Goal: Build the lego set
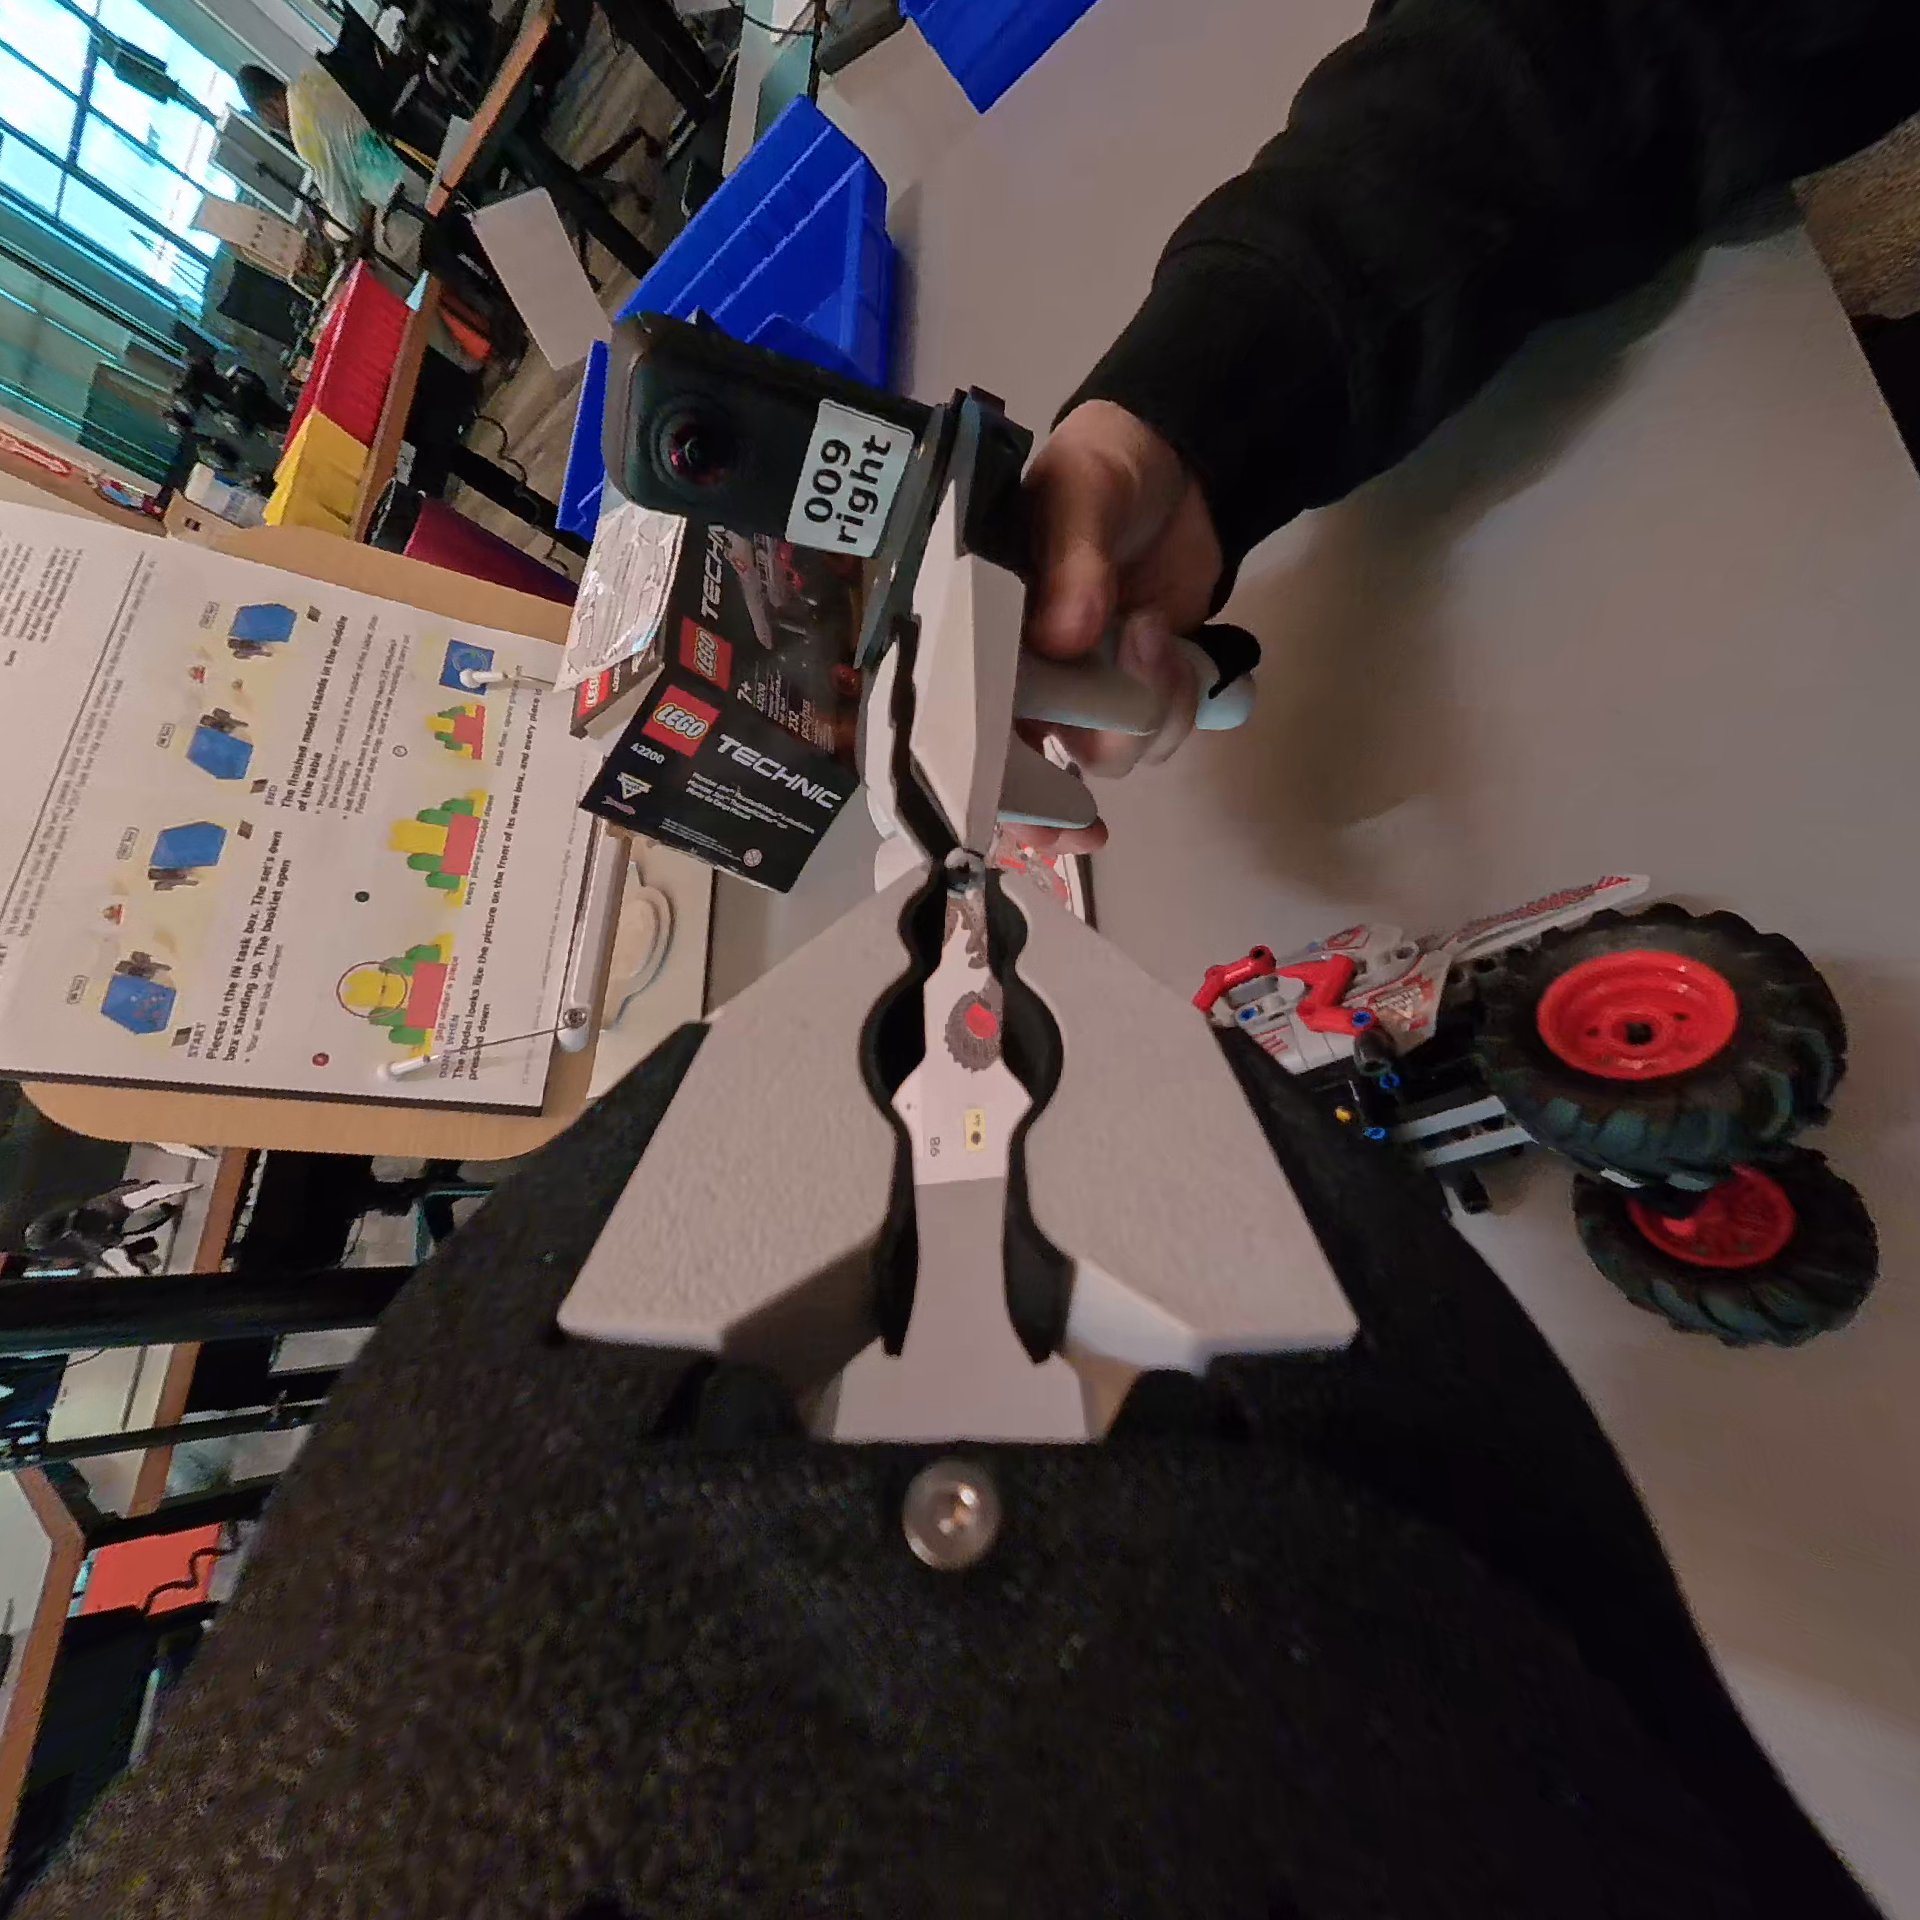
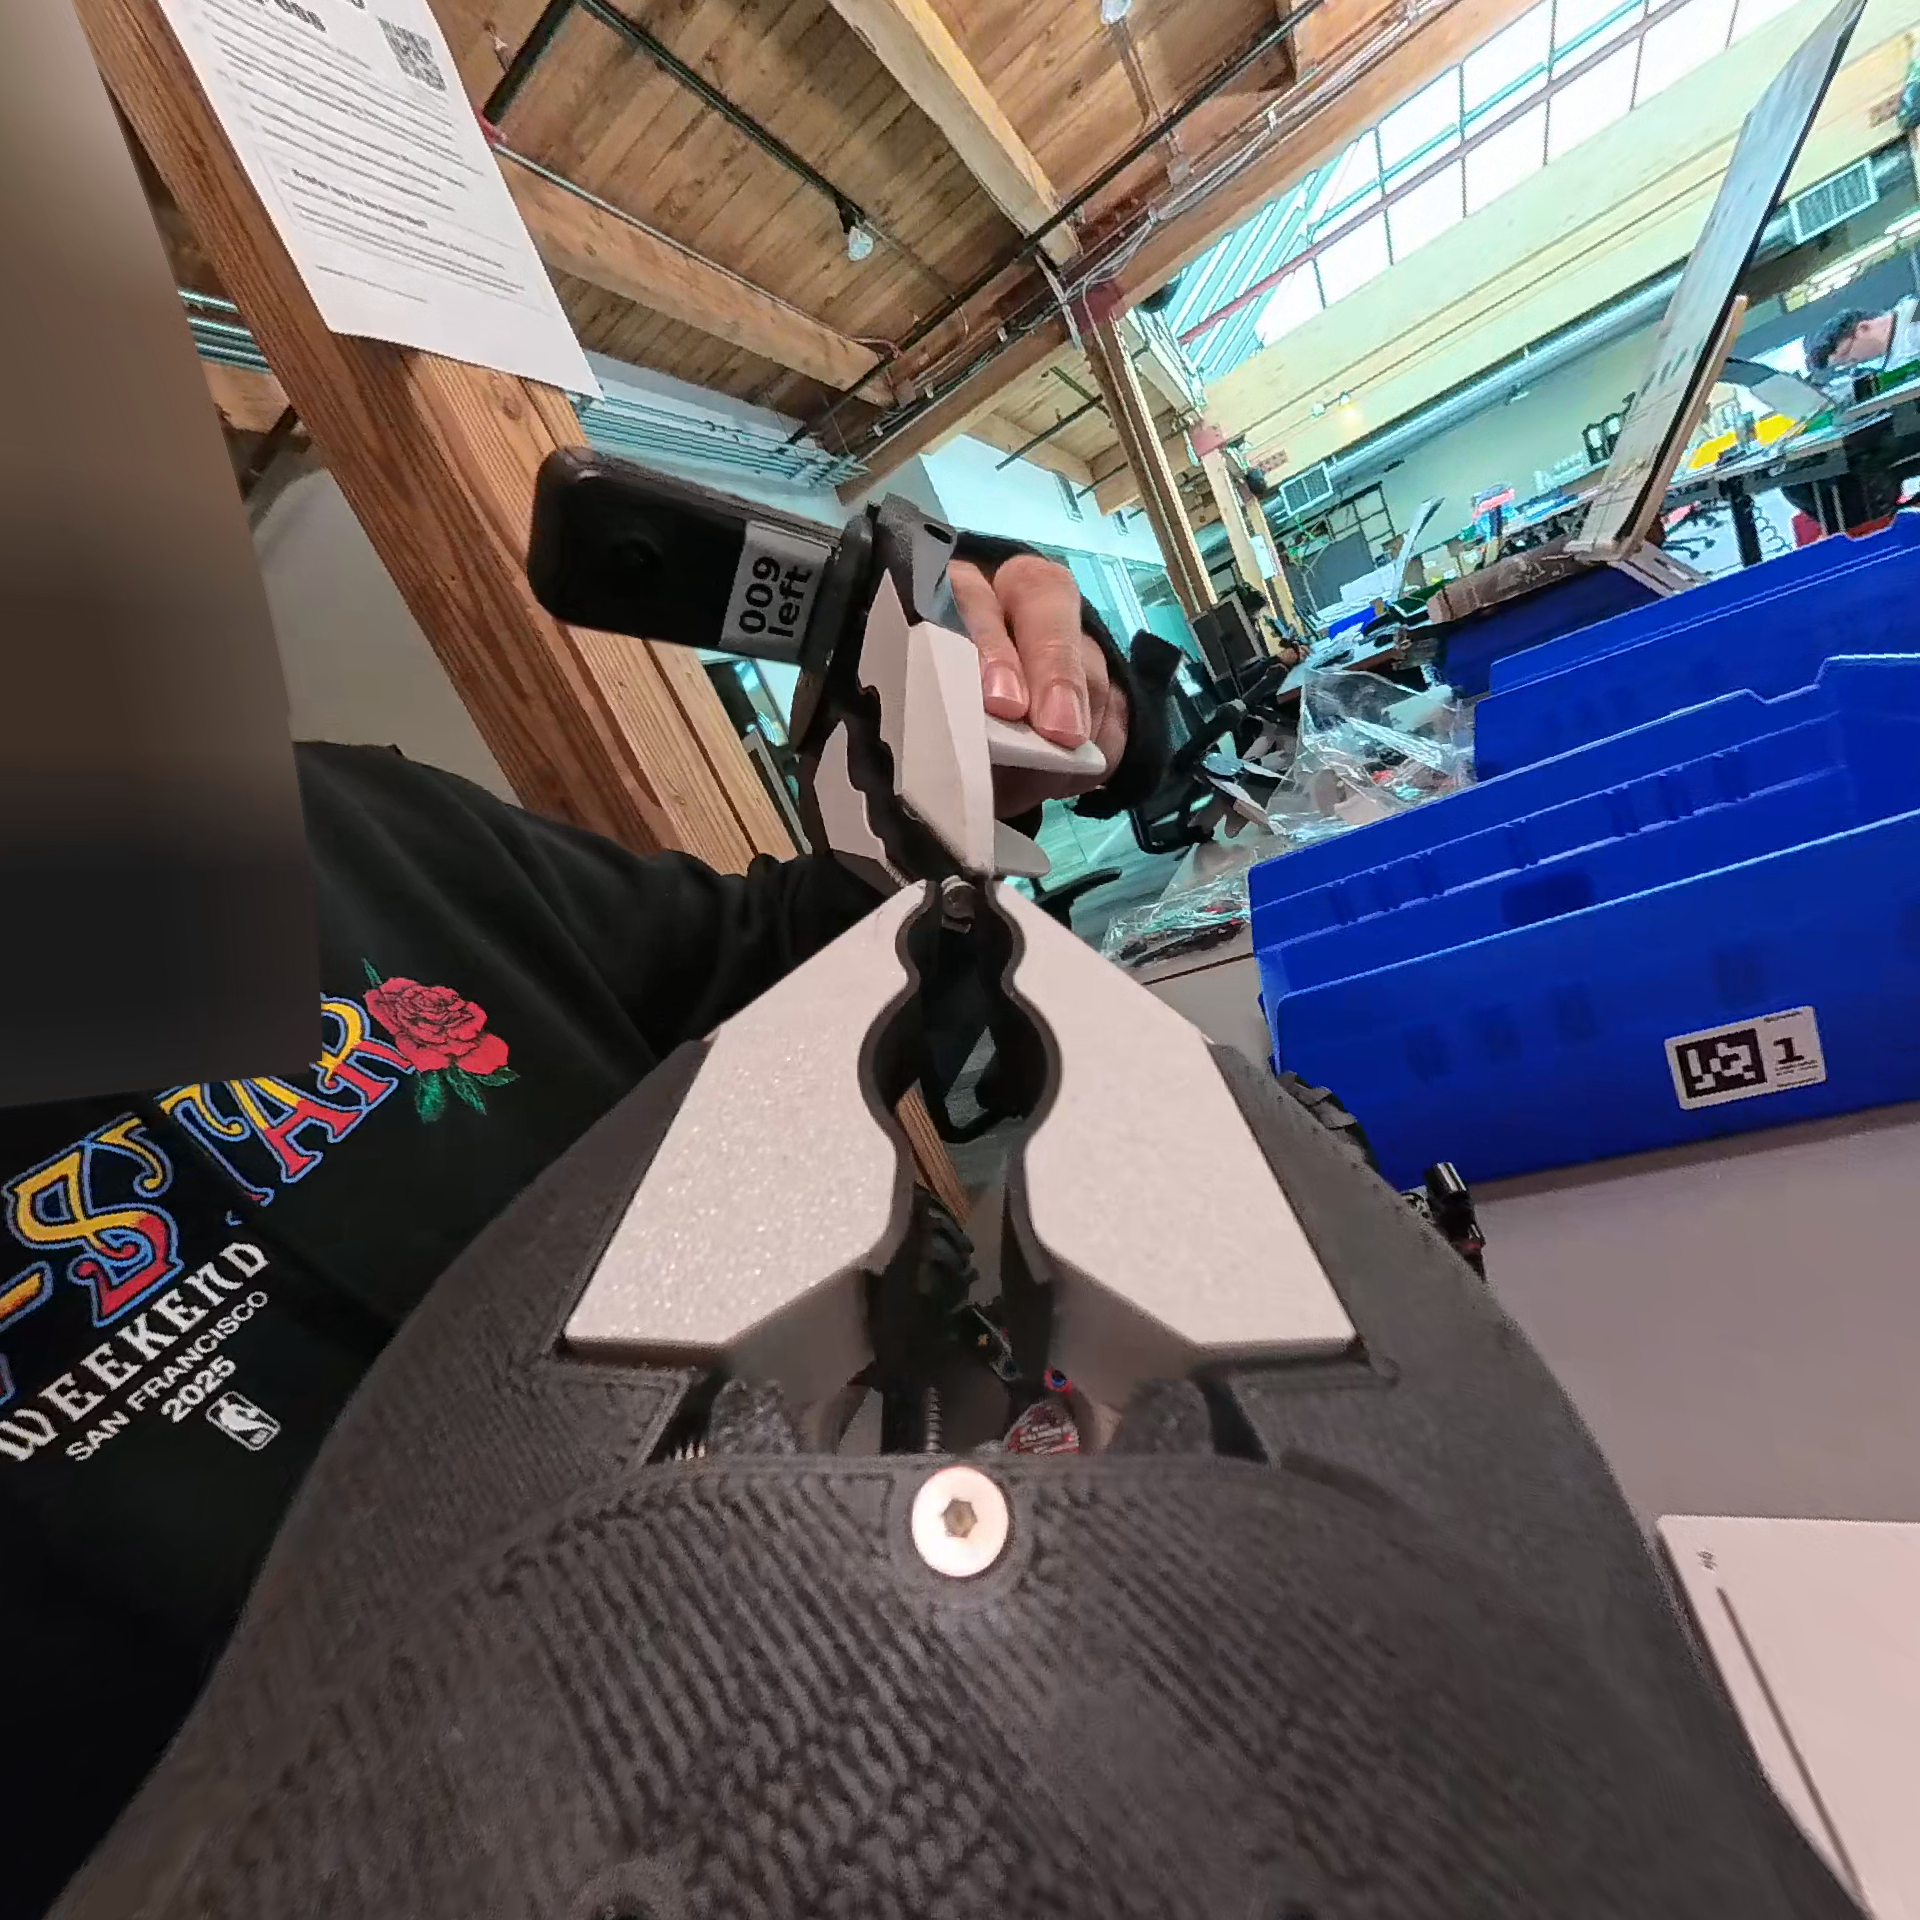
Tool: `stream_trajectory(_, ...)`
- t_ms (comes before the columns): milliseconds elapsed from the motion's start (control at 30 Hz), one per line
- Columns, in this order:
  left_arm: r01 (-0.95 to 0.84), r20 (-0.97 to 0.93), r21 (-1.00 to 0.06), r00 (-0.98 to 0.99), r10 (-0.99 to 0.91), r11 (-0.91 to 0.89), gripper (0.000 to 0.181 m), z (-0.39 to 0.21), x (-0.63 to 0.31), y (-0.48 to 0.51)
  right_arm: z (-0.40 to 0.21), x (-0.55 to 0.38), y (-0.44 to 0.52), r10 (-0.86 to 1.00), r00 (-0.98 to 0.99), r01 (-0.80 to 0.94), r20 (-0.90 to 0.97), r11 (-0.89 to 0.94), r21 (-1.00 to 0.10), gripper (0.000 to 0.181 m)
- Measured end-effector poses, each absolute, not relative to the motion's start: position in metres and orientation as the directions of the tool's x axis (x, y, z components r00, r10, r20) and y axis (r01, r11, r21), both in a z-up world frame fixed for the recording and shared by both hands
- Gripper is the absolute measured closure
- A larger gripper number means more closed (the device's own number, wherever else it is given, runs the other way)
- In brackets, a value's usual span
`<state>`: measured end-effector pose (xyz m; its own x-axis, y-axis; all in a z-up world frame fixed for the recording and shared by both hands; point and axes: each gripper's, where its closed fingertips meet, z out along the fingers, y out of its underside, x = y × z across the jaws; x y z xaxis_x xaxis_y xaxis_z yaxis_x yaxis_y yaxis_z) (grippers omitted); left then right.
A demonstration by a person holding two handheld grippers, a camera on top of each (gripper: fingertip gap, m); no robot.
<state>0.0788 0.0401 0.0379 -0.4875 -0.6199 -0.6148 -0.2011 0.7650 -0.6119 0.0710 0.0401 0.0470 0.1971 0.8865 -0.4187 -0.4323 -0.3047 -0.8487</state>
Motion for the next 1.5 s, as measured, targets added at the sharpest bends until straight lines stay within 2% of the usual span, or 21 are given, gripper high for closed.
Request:
stream_trajectory(700,-0.239,-0.604,-0.595,-0.497,-0.623,0.767,0.177,0.035,0.077,0.041,0.042,0.070,0.043,0.882,0.212,-0.429,-0.420,-0.302,-0.851,0.176)
stream_trajectory(800,-0.270,-0.595,-0.573,-0.513,-0.619,0.774,0.177,0.029,0.076,0.045,0.032,0.069,0.045,0.882,0.257,-0.375,-0.396,-0.287,-0.881,0.174)
stream_trajectory(867,-0.300,-0.571,-0.553,-0.543,-0.616,0.777,0.177,0.024,0.073,0.048,0.017,0.070,0.050,0.884,0.341,-0.259,-0.320,-0.239,-0.936,0.161)
stream_trajectory(967,-0.386,-0.476,-0.476,-0.643,-0.600,0.790,0.177,0.003,0.066,0.058,-0.023,0.076,0.062,0.858,0.499,0.039,-0.120,-0.161,-0.986,0.150)
stream_trajectory(1033,-0.445,-0.389,-0.382,-0.718,-0.577,0.810,0.178,-0.013,0.060,0.068,-0.037,0.072,0.065,0.850,0.523,0.135,-0.063,-0.156,-0.978,0.147)
stream_trajectory(1267,-0.485,-0.084,-0.101,-0.866,-0.494,0.868,0.178,-0.043,0.049,0.082,-0.054,0.058,0.076,0.830,0.557,0.208,0.001,-0.138,-0.968,0.136)
stream_trajectory(1500,-0.455,0.082,0.019,-0.887,-0.455,0.890,0.178,-0.060,0.050,0.081,-0.059,0.054,0.075,0.828,0.560,0.160,-0.018,-0.129,-0.979,0.137)
